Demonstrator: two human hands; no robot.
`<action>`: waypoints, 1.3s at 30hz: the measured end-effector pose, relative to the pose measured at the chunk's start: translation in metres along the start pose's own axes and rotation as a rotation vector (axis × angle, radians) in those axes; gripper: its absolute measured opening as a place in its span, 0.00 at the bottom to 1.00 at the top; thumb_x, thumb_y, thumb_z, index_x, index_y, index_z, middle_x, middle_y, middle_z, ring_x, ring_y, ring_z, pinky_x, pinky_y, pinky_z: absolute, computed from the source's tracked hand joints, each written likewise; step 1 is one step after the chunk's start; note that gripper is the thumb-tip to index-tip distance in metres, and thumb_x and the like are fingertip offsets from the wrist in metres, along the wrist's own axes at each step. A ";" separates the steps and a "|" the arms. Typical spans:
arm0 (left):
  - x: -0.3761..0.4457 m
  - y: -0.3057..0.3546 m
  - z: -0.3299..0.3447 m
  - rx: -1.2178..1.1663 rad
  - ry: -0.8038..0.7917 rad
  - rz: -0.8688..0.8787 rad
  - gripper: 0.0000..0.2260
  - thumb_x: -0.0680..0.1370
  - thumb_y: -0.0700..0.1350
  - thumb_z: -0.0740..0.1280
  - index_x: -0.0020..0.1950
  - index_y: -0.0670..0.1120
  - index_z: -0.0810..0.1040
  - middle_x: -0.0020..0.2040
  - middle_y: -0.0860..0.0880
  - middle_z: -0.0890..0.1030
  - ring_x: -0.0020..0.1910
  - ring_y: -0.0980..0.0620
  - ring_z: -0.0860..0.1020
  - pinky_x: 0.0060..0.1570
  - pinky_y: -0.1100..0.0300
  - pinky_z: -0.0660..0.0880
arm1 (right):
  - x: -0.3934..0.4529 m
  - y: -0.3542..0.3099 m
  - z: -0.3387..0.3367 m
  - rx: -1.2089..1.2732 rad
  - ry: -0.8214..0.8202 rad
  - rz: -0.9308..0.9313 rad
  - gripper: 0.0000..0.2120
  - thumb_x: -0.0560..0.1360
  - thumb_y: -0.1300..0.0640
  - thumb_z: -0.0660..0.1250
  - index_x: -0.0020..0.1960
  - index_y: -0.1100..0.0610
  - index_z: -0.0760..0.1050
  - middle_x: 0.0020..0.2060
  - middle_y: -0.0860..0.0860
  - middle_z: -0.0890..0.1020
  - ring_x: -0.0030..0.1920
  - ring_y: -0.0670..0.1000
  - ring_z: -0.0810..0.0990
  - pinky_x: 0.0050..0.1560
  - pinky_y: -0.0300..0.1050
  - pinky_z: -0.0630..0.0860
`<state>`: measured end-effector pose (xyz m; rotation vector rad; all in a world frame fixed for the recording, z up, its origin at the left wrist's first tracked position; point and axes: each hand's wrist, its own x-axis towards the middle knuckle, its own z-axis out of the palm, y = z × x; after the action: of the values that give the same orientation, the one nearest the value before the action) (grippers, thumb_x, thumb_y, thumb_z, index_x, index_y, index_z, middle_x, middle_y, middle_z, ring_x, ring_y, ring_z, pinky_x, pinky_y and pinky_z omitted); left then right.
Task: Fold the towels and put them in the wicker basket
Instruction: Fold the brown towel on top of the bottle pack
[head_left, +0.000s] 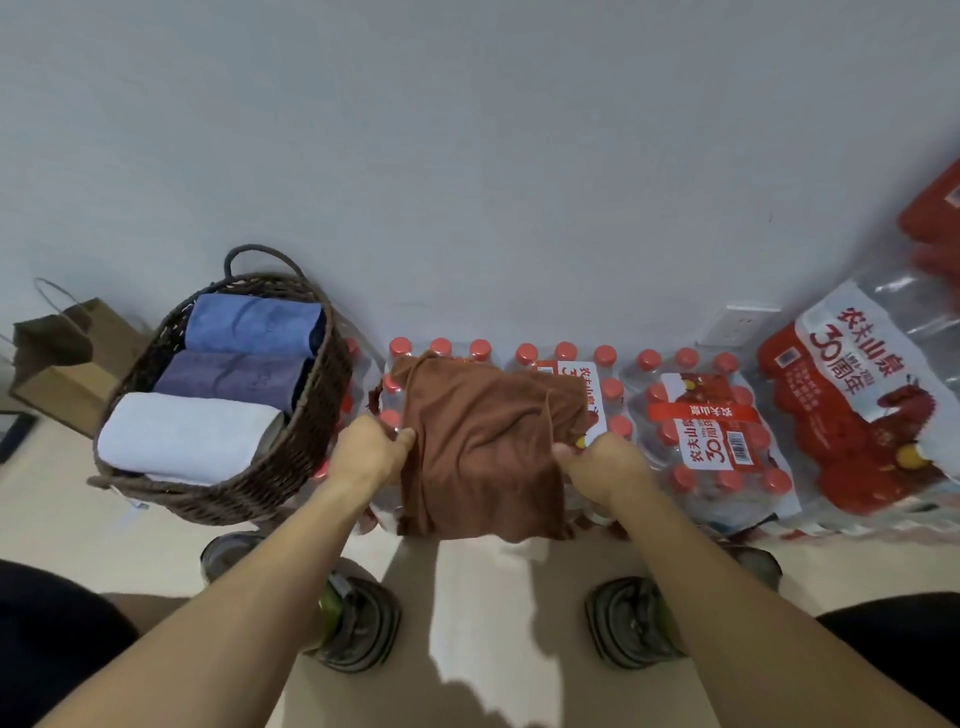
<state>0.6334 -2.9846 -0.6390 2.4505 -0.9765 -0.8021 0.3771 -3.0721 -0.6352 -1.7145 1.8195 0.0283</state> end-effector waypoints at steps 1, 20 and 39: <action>0.004 0.003 0.001 0.035 0.013 0.013 0.17 0.78 0.55 0.67 0.43 0.40 0.80 0.43 0.40 0.83 0.45 0.41 0.82 0.48 0.54 0.78 | 0.001 -0.003 0.003 -0.010 0.080 -0.031 0.22 0.78 0.37 0.58 0.50 0.57 0.75 0.42 0.54 0.79 0.44 0.54 0.79 0.47 0.50 0.80; 0.088 0.018 -0.023 -0.387 -0.170 -0.140 0.10 0.72 0.35 0.73 0.52 0.35 0.79 0.47 0.34 0.82 0.43 0.38 0.83 0.45 0.45 0.82 | 0.086 -0.012 -0.021 0.427 0.322 -0.044 0.13 0.72 0.58 0.71 0.54 0.59 0.73 0.47 0.53 0.80 0.46 0.53 0.80 0.48 0.49 0.79; 0.071 0.034 -0.011 -0.471 0.214 0.044 0.07 0.74 0.47 0.73 0.42 0.44 0.82 0.38 0.47 0.84 0.37 0.50 0.81 0.43 0.57 0.79 | 0.024 0.003 -0.030 0.010 -0.271 0.148 0.21 0.72 0.56 0.74 0.59 0.57 0.67 0.43 0.55 0.83 0.37 0.53 0.85 0.41 0.47 0.83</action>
<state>0.6655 -3.0573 -0.6387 2.0479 -0.6691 -0.6492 0.3633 -3.1059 -0.6231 -1.4855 1.7345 0.2980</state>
